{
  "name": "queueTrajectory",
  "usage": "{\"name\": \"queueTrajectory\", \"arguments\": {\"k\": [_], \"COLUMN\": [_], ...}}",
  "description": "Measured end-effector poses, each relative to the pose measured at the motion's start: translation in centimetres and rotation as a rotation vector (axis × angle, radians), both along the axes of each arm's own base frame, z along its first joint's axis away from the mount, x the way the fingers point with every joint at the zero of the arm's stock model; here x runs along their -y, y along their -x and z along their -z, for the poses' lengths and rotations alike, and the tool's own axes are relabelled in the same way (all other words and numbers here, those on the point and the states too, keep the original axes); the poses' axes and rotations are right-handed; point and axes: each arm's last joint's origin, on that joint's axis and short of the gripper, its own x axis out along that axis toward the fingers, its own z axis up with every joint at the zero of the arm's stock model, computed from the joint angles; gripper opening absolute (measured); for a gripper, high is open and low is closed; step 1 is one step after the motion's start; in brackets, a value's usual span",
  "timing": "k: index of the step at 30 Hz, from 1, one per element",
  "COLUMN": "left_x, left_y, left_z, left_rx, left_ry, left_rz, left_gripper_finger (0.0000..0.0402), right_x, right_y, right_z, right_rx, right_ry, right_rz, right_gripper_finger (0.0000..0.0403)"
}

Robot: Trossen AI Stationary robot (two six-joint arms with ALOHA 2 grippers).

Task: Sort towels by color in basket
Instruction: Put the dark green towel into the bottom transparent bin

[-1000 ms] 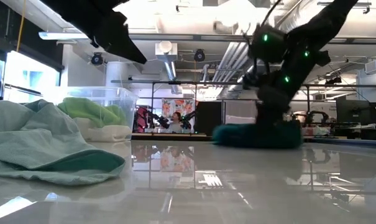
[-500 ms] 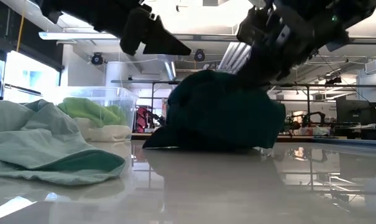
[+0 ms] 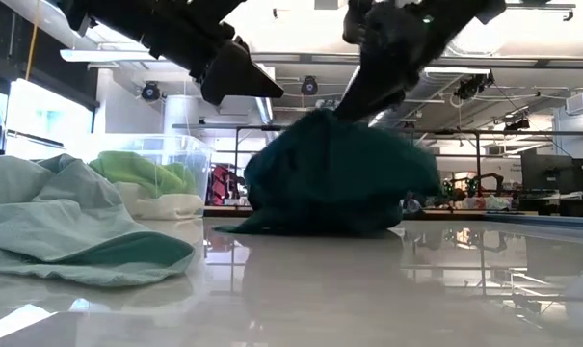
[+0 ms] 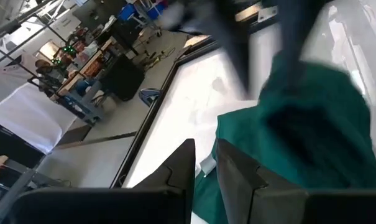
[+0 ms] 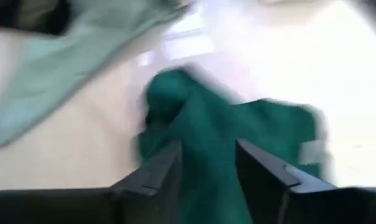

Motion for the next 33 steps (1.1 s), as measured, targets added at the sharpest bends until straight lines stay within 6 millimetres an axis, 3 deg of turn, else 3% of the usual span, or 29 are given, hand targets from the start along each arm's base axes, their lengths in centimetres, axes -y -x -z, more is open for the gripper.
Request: {"name": "queueTrajectory", "arguments": {"k": [4,7,13,20,25,30,33], "left_x": [0.0,0.0,-0.1,-0.1,-0.1,-0.1,-0.1], "left_y": [0.1,0.1,0.3,0.4,0.4,0.5,0.5], "left_z": [0.1,0.3,0.6,0.8,0.9,1.0,1.0], "left_rx": [-0.009,-0.026,-0.061,-0.077,-0.088,-0.090,-0.095], "left_ry": [0.007,0.008,-0.001,-0.001,0.001,0.007,0.010], "left_rz": [-0.004,-0.007,-0.008,-0.011,-0.013,-0.016,-0.018], "left_gripper_finger": [0.0054,0.0054,0.0054,0.0054,0.0054,0.0052,0.0051], "right_x": [2.2,3.9,5.4,5.9,5.5,4.0,2.6], "right_y": [-0.2,-0.5,-1.8,-3.4,-3.3,-2.8,-2.0], "right_z": [-0.5,0.4,4.8,10.5,12.3,11.8,10.4], "right_rx": [-0.010,0.000,0.062,-0.006,-0.095,-0.148,-0.156], "right_ry": [0.121,0.126,0.026,0.046,0.042,0.133,0.246], "right_rz": [0.038,0.022,-0.151,-0.176,-0.141,-0.049,0.047], "right_gripper_finger": [0.0191,0.0228,0.0286,0.0294,0.0239,0.0099,0.0020]}}
